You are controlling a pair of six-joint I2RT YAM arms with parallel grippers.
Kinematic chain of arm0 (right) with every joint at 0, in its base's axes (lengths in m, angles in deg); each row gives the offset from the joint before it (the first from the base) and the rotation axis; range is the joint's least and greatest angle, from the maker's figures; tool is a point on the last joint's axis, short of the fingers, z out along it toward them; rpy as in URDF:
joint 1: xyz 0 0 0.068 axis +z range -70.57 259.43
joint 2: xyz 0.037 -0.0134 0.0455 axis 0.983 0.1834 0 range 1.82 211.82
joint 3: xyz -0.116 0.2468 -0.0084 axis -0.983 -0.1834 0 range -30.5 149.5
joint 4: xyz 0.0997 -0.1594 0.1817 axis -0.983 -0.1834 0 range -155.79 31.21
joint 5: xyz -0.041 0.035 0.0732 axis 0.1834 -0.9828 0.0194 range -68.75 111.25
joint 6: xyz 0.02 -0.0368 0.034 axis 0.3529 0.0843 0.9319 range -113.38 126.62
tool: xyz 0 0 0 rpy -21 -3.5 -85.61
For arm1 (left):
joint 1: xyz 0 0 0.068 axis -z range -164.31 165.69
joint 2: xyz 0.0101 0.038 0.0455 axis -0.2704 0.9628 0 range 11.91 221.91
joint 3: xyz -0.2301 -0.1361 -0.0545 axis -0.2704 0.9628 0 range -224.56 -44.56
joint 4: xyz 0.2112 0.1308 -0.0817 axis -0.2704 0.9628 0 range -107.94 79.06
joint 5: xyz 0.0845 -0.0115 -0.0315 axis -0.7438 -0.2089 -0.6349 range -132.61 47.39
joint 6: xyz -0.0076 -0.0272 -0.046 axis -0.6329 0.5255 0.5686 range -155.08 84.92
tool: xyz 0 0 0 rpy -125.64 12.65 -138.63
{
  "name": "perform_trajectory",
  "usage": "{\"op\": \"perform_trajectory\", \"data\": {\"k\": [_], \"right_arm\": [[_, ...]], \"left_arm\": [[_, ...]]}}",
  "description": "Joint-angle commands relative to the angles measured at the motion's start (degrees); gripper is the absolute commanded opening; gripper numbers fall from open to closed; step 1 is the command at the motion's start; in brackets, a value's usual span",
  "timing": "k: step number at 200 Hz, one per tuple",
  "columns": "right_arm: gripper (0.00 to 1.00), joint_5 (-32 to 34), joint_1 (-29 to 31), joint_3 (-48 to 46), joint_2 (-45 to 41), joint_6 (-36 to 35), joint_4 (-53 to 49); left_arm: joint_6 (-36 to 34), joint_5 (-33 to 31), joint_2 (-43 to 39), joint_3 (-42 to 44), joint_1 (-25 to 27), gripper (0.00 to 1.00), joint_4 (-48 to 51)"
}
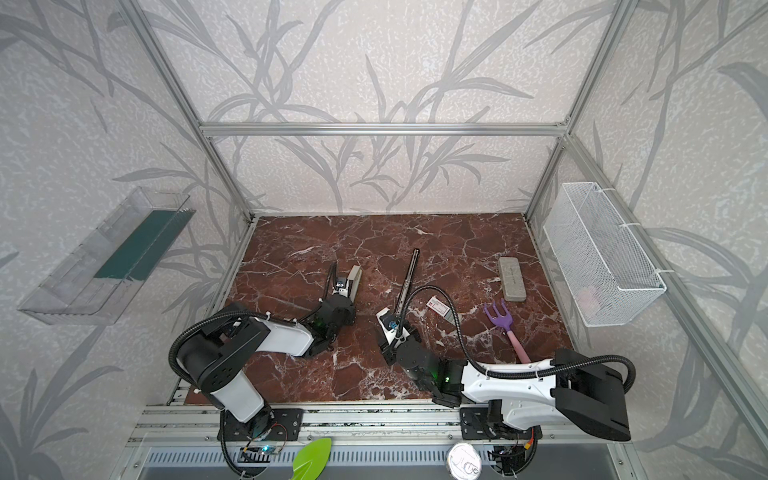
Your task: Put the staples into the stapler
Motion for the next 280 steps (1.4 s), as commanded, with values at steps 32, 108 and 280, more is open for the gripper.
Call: {"op": "perform_trajectory", "data": {"k": [32, 108, 280], "right_arm": [[0.5, 3.96, -0.35, -1.23, -4.43, 1.27, -4.66], [0.54, -5.37, -9.4, 2.03, -11.84, 12.82, -23.88], [0.43, -33.99, -50.37, 21.3, 2.58, 23.06, -63.32]], "left_arm": [[3.64, 1.91, -2.83, -0.04, -0.09, 0.41, 3.89], [6.2, 5.75, -24.92, 3.79, 0.63, 0.55, 22.5], [17.95, 37.61, -24.25, -6.29, 5.28, 0.52, 32.95]]}}
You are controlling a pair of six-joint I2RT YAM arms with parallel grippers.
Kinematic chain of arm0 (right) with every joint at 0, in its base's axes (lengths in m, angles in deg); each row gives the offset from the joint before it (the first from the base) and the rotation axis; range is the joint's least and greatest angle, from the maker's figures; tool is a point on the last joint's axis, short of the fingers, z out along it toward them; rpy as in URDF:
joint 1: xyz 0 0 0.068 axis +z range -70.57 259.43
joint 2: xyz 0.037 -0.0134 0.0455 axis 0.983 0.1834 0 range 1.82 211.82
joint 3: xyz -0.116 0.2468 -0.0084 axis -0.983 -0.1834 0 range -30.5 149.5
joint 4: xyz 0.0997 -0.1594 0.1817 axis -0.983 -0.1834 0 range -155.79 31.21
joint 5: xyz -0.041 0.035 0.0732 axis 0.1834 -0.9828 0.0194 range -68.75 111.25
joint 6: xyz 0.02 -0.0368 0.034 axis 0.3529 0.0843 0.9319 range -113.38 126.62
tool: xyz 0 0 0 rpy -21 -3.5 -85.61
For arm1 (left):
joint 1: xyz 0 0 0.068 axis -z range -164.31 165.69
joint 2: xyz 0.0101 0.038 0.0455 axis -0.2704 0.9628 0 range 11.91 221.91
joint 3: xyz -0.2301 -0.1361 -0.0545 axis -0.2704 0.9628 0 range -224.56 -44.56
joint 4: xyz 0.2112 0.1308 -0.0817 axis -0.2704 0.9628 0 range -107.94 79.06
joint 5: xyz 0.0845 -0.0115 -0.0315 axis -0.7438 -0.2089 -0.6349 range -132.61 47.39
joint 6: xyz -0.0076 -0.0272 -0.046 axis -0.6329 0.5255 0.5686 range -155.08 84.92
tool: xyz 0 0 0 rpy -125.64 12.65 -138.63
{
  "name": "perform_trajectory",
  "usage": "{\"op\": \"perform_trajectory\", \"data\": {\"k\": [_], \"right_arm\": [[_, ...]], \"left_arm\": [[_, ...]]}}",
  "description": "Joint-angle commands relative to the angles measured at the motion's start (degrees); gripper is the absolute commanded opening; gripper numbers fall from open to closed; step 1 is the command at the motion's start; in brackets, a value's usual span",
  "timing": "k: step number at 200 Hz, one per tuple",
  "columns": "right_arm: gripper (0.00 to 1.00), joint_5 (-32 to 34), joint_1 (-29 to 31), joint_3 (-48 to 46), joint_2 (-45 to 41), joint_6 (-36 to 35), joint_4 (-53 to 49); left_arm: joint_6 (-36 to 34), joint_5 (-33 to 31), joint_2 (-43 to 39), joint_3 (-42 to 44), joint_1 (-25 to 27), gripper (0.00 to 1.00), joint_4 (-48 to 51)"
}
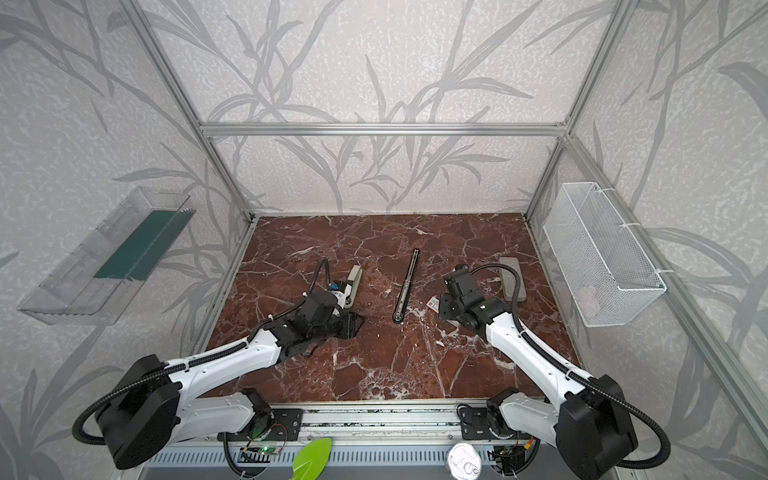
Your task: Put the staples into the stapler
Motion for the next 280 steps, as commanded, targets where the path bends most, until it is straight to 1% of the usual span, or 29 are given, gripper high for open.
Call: {"op": "perform_trajectory", "data": {"k": [1, 27, 54, 87, 116, 131, 235, 248, 280], "right_arm": [[0.43, -3.62, -2.59, 1.51, 2.77, 0.9, -3.22], [0.39, -5.04, -4.43, 2.48, 7.16, 1.12, -1.85], [0.33, -4.84, -5.32, 4.8, 11.65, 1.11, -2.03], [0.28, -3.95, -6.14, 6.57, 16.05, 1.88, -3.2], [0.27, -3.5, -6.67, 5.79, 18.24, 2.56, -1.99], [0.25, -3.76, -6.76, 5.42, 18.89, 2.94, -1.45], [0.24, -3.14, -7.25, 2.2, 18.3, 4.36, 0.04], [0.22, -3.14, -7.37, 1.98, 18.41, 4.46, 0.33], [0.23, -3.75, -7.73, 1.63, 19.61, 4.54, 1.36]], "left_arm": [[2.13, 5.85, 2.37, -2.13, 2.27, 0.52, -3.71], [2.84, 6.57, 5.77, -3.39, 5.12, 0.51, -6.0], [3.32, 6.63, 8.27, -4.37, 7.06, 0.5, -7.21], [3.3, 6.4, 8.66, -4.51, 7.67, 0.49, -7.56], [3.33, 6.14, 8.65, -4.38, 7.78, 0.49, -7.54], [3.45, 6.1, 8.78, -4.28, 7.79, 0.49, -7.53], [3.71, 6.15, 9.36, -4.51, 7.86, 0.49, -8.27], [3.74, 6.1, 9.49, -4.51, 7.88, 0.48, -8.22], [3.89, 6.18, 9.61, -4.54, 7.92, 0.48, -8.27]]}}
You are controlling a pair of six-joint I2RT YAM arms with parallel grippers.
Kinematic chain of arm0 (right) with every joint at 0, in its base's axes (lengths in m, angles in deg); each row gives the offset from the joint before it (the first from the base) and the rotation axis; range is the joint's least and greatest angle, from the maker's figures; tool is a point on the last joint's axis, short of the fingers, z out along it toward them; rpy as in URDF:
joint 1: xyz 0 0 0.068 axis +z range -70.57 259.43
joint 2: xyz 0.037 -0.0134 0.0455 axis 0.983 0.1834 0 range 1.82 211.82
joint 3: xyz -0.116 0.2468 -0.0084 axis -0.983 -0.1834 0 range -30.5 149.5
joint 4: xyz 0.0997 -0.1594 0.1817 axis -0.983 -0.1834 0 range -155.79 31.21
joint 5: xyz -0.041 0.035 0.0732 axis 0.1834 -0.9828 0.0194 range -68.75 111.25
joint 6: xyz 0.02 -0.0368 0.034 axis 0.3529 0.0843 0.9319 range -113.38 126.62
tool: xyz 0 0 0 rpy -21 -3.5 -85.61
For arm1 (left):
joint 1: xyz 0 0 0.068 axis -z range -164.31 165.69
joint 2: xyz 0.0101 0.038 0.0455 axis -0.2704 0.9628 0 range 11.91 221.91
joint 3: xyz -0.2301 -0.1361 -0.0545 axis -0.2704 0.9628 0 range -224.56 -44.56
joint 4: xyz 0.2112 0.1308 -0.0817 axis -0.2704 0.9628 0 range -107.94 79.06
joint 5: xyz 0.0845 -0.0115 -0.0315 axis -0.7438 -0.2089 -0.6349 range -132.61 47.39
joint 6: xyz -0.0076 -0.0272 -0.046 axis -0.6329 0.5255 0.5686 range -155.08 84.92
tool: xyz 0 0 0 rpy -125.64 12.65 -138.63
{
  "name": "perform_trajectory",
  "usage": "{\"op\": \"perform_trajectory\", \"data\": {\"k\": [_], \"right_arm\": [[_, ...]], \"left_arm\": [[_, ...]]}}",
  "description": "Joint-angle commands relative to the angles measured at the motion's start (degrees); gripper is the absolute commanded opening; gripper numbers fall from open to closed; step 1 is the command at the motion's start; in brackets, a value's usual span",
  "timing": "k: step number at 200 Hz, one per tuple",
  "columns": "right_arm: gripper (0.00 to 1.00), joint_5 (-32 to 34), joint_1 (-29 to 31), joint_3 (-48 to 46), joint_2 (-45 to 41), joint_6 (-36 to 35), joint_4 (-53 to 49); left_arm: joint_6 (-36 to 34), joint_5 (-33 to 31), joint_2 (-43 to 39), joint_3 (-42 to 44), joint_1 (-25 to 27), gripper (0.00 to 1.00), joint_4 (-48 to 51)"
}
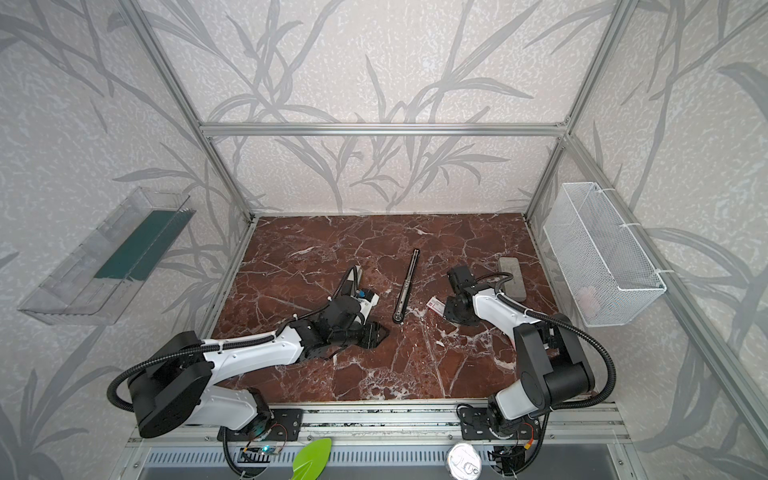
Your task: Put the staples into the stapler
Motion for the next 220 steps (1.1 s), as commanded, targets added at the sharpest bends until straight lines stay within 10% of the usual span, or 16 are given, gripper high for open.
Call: {"op": "perform_trajectory", "data": {"k": [1, 220], "right_arm": [[0.22, 0.07, -0.48, -0.47, 0.9, 0.61, 0.93], [0.05, -0.94, -0.82, -1.34, 1.97, 0.55, 1.96]], "left_arm": [[0.52, 0.09, 0.46, -1.49, 0.24, 0.48, -0.81], [1.2, -1.13, 0.29, -2.36, 0.43, 0.48, 0.77]]}}
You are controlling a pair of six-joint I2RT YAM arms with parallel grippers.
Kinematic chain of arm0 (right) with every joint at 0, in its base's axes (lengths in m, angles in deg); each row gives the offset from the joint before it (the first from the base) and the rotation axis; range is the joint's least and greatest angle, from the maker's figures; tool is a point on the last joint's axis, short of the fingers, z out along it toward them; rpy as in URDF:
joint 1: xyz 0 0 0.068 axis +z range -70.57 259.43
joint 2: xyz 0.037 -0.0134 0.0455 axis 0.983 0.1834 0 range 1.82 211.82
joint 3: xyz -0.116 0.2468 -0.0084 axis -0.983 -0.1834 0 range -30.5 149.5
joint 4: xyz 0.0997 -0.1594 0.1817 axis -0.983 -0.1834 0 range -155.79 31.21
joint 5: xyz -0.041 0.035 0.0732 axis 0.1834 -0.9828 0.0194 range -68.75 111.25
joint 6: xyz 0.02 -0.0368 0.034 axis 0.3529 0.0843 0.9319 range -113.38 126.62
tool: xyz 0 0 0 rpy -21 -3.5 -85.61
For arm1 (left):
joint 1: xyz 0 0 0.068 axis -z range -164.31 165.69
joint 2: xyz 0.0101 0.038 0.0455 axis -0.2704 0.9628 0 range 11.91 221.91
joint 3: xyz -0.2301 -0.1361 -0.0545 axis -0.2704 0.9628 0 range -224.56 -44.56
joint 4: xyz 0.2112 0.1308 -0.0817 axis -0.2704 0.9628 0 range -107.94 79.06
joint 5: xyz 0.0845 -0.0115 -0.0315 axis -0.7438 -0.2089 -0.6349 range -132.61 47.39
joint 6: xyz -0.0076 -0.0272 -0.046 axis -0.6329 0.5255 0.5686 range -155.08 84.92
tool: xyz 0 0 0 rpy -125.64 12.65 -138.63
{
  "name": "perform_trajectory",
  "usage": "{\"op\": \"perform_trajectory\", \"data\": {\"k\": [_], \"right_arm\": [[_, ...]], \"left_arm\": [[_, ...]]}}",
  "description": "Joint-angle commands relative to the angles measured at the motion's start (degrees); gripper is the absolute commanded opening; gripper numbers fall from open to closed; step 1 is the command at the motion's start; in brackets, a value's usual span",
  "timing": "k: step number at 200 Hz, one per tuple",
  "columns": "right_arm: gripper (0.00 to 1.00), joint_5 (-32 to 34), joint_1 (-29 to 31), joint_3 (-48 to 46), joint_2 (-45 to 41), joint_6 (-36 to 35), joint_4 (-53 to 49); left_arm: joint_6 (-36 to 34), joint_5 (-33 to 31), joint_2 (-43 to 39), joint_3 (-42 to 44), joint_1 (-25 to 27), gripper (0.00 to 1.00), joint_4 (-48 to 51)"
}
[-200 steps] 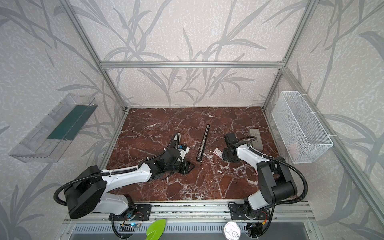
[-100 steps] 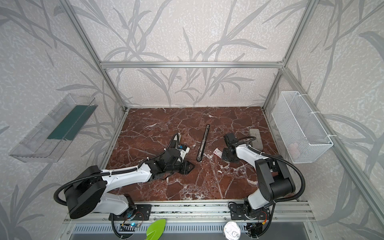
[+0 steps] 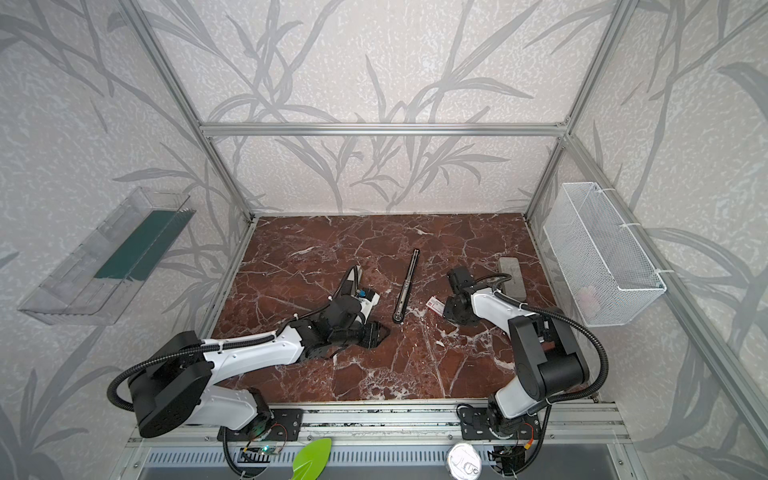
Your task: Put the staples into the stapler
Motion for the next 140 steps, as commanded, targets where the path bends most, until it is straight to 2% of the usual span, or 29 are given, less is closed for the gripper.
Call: {"op": "perform_trajectory", "data": {"k": [1, 50, 88, 110, 140], "right_arm": [[0.05, 0.11, -0.34, -1.01, -0.98, -0.01, -0.82], [0.0, 0.65, -0.52, -0.76, -7.75, -0.89, -3.28], [0.0, -0.22, -0.9, -0.29, -14.98, -2.28, -5.27], [0.0, -6.42, -0.87, -0.64, -19.99, -4.89, -3.11], [0.0, -19.96, -0.88, -1.36, -26.14, -7.5, 3.31]], "left_arm": [[1.15, -0.92, 0.16, -1.72, 0.16, 0.48, 0.75], [0.99, -4.17, -1.59, -3.25, -0.17, 0.49, 3.86], [0.98, -2.47, -4.75, -4.64, -2.43, 0.51, 4.61], [2.25, 2.13, -6.86, -5.1, -5.25, 0.52, 3.5], [5.05, 15.91, -9.28, -4.94, -11.51, 0.54, -2.62]]}}
